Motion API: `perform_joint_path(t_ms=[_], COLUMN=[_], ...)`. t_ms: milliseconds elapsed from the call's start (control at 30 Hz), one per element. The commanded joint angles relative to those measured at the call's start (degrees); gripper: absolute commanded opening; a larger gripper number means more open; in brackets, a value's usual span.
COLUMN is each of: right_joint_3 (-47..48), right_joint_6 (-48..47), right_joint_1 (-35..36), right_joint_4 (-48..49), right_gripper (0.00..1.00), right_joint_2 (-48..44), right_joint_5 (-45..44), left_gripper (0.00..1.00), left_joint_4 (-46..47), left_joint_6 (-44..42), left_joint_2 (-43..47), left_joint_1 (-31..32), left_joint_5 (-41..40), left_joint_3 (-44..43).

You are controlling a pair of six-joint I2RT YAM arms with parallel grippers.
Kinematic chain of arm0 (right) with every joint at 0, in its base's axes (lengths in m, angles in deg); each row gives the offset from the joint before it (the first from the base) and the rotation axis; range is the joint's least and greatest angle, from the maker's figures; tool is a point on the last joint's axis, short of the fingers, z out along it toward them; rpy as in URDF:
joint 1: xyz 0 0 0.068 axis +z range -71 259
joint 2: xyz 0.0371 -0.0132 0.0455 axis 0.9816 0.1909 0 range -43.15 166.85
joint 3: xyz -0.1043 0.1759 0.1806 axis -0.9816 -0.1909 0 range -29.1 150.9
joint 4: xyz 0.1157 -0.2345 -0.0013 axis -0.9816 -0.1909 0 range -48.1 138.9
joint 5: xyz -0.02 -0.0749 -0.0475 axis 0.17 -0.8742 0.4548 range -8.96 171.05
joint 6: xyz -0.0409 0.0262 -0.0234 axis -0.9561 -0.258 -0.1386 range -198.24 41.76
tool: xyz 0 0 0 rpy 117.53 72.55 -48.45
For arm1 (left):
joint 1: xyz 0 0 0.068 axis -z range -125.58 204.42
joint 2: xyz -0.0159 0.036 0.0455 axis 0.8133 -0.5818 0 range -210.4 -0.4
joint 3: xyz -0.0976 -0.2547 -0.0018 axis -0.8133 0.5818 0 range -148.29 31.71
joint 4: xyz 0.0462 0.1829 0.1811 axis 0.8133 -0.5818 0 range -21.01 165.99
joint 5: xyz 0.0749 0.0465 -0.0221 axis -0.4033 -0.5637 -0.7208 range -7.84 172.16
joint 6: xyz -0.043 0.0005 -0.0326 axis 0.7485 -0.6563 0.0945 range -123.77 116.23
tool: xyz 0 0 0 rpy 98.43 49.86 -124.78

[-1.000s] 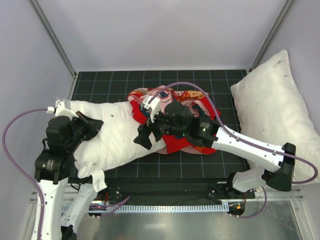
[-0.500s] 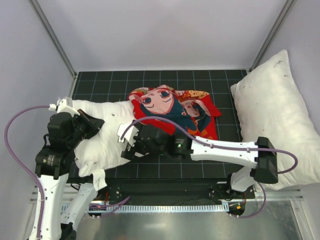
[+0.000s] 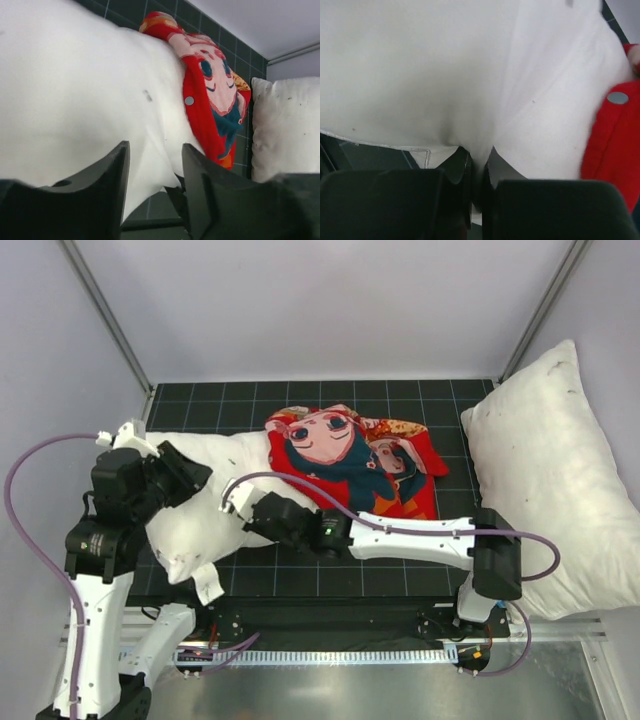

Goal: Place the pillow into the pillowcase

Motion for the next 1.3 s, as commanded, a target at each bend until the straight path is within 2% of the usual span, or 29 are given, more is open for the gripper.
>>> perform_joint_path(t_ms=[0, 33, 67, 100, 133, 200, 367, 433, 533, 633, 667, 733, 867, 900, 967, 1000, 1033, 1133, 1233, 1267], right_joint_3=[-3.12, -4.62, -6.38, -10.40, -12.53, -18.66, -29.13, -30.65, -27.24, -18.99, -16.53, -13.34, -13.87, -13.26, -11.24, -8.88, -7.99, -7.54, -9.12, -9.56], right_joint_6=[8.03, 10.56, 12.15, 13.39, 15.05, 20.41, 35.42, 37.30, 40.11, 44.59, 46.78, 49.51, 55.05, 55.93, 57.69, 58.22, 58.66, 59.02, 59.19, 59.28], right_joint_1=[-3.36, -4.67, -5.30, -5.91, -7.31, -9.07, -18.65, -21.63, -27.61, -33.50, -35.34, -40.35, -48.62, -50.46, -55.12, -56.53, -58.89, -60.58, -62.34, -63.56], right_joint_4=[8.25, 9.13, 10.96, 13.51, 15.01, 19.14, 22.14, 22.85, 17.24, 4.25, -2.83, -4.39, -1.24, -1.23, -2.11, -2.90, -3.43, -1.94, 0.52, 1.48], right_gripper=[0.04, 0.04, 0.04, 0.04, 0.04, 0.04, 0.04, 0.04, 0.04, 0.04, 0.04, 0.04, 0.04, 0.04, 0.04, 0.04, 0.04, 0.04, 0.04, 0.04], right_joint_2=[-9.25, -10.75, -14.16, -15.84, -17.77, -23.40, -35.96, -41.68, -44.34, -41.98, -41.01, -40.38, -39.69, -38.90, -37.23, -34.95, -34.15, -33.08, -33.61, -33.87], right_joint_5=[-5.52, -5.52, -5.43, -4.56, -4.73, -5.34, -6.31, -6.31, -6.14, -8.50, -8.34, -5.80, 2.46, 4.57, 9.93, 11.69, 14.66, 16.36, 17.59, 18.55], left_gripper=[0.51, 0.71, 0.82, 0.97, 1.00, 1.00, 1.00, 1.00, 1.00, 1.00, 1.00, 1.00, 1.00, 1.00, 1.00, 1.00, 1.00, 1.00, 1.00, 1.00], left_joint_4=[-0.07, -1.65, -2.36, -2.89, -3.85, -4.82, -7.72, -7.90, -8.52, -9.40, -9.31, -8.70, -3.78, -2.55, 2.62, 5.60, 11.72, 24.04, 29.61, 31.54], left_joint_6=[-3.53, -4.58, -5.02, -5.38, -5.73, -6.08, -6.70, -6.70, -7.22, -7.93, -8.19, -8.10, -5.65, -4.77, -1.87, -0.56, 1.98, 6.73, 7.37, 7.02], left_joint_2=[-0.68, -1.90, -2.35, -2.79, -3.31, -4.37, -5.69, -5.69, -5.52, -5.08, -4.73, -3.33, -0.08, 0.54, 2.74, 3.44, 4.14, 3.19, -1.63, -3.30], left_joint_1=[0.51, 0.60, 0.51, 0.60, 0.60, 0.51, 0.51, 0.60, 0.60, 0.60, 0.60, 0.60, 0.60, 0.60, 0.51, 0.60, 0.51, 1.21, 3.93, 6.64], left_joint_5=[0.83, 0.65, 0.56, 0.56, 0.64, 0.64, 0.21, -0.23, -0.85, -2.43, -3.13, -3.22, -1.82, -1.38, -0.59, 1.42, 3.35, 6.44, 3.47, -0.11], left_joint_3=[-9.65, -11.07, -12.57, -14.84, -16.09, -19.42, -23.65, -24.27, -23.92, -23.40, -22.17, -19.98, -8.21, -2.45, 3.38, 10.29, 13.49, 24.11, 27.14, 27.06])
